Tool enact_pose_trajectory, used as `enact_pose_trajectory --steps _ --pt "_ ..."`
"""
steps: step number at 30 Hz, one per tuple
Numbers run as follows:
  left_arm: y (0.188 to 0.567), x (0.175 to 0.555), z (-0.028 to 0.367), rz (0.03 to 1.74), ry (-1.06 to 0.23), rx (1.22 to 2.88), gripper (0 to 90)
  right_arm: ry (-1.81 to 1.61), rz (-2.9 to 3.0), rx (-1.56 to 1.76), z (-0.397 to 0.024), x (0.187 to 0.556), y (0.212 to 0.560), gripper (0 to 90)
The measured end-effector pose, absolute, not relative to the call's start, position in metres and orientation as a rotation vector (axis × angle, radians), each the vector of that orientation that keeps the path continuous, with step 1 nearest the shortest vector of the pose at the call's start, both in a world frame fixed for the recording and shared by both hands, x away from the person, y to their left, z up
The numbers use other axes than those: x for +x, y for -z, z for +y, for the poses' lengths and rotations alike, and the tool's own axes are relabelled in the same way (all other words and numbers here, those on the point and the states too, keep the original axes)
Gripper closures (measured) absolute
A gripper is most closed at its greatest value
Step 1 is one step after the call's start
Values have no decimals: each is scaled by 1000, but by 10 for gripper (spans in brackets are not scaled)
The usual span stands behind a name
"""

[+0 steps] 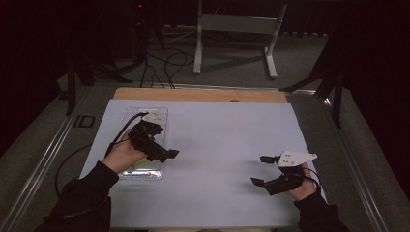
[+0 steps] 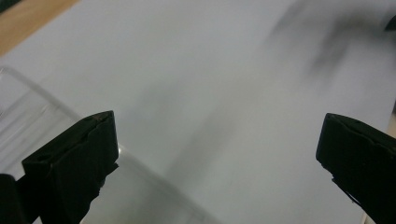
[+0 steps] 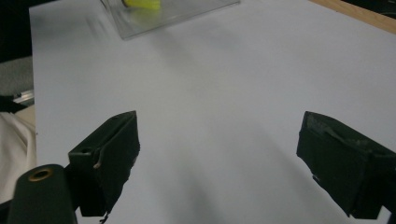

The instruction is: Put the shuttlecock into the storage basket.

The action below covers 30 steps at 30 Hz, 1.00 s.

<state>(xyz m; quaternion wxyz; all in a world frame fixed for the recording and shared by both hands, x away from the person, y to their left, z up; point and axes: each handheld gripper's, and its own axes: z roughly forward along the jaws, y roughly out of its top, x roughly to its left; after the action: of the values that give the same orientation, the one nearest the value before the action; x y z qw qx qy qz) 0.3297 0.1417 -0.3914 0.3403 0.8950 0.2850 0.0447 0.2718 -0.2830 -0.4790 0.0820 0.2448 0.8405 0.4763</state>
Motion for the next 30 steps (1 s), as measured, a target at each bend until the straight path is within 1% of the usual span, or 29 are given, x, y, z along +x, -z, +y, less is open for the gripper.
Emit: enact_pose_trajectory --steps 2,6,13,21,30 --pt "393 328 134 716 -127 2307 1 -1439 2512 735 -284 273 480 122" --pt "398 327 122 693 -108 2304 1 -1416 2513 778 -285 274 482 120" --pt "407 317 101 628 -121 2301 0 -1468 2535 818 -286 276 481 112" --pt "414 306 84 563 -88 2268 0 -1436 2511 816 -286 268 478 108" --pt "429 287 71 478 -33 2230 1 -1451 2534 812 -281 259 484 108"
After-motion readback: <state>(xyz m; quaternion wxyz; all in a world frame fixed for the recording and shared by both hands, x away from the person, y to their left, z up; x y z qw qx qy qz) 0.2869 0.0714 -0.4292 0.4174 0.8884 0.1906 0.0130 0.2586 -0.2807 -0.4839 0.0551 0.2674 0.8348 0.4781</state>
